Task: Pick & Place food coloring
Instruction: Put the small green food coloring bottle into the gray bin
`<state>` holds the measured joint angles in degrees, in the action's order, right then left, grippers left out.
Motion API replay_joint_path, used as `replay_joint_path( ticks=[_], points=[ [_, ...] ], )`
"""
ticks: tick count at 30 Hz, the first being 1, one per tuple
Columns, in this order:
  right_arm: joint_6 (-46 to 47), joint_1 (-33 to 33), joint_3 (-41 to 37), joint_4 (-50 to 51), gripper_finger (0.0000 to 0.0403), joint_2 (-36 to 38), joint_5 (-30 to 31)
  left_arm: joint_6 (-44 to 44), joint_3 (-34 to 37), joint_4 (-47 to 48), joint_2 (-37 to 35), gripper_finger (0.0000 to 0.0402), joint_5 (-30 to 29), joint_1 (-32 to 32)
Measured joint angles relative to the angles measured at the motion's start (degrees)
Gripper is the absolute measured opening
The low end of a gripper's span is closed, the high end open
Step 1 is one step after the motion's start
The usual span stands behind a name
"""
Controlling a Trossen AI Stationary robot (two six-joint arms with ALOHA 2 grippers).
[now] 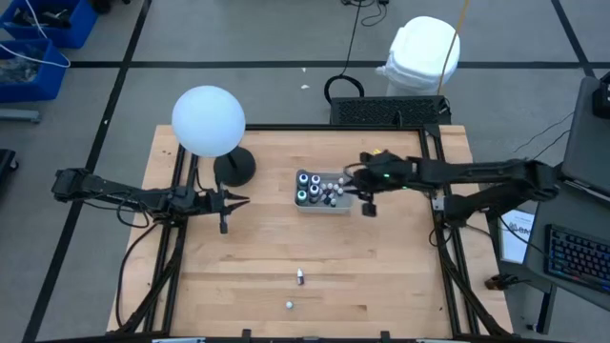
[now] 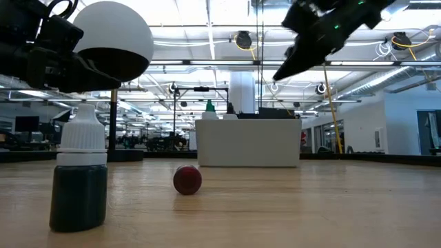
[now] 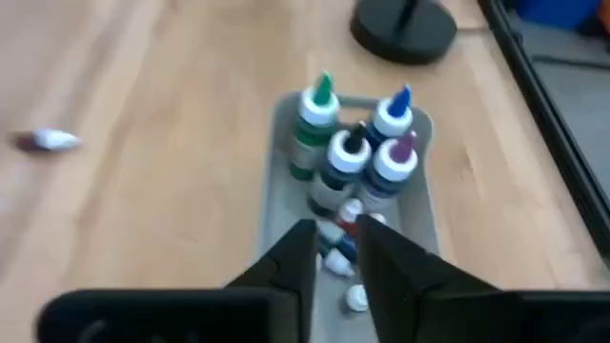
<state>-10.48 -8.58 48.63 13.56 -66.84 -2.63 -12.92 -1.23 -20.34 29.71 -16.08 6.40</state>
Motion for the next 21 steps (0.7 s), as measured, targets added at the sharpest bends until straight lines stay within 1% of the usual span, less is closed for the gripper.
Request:
replay_joint_path(
  ticks=[4,5,7,9,12,17,21],
  points=[
    [2.68,0.91,-5.57,-3.87,0.0015,8.58,-6.42,0.69,0.00,0.01,0.00,0.0037,-0.01,-0.01],
    [3.57,1.17,-6.89,-5.03,0.0008,10.57,-7.51,1.13,0.00,0.00,0.02,0.0037,-0.01,0.00],
    [4.92,1.92,-9.98,-7.17,0.0007,14.61,-7.80,1.45,0.00,-0.02,0.00,0.0037,-0.01,-0.01],
    [5.84,2.51,-13.51,-10.90,0.0010,18.46,-6.63,1.43,0.00,-0.10,0.02,0.0037,0.01,0.01],
    [7.53,2.71,-18.95,-15.81,0.0003,23.92,-6.75,1.43,0.00,-0.81,0.00,0.0037,0.00,0.00],
    [8.44,2.70,-25.45,-19.89,0.0001,31.19,-10.61,1.62,0.00,-1.83,0.02,0.0037,0.01,-0.01],
    [10.13,2.69,-29.94,-22.82,0.0001,37.05,-11.13,4.30,0.00,-2.47,0.00,0.0037,0.03,-0.01]
  ],
)
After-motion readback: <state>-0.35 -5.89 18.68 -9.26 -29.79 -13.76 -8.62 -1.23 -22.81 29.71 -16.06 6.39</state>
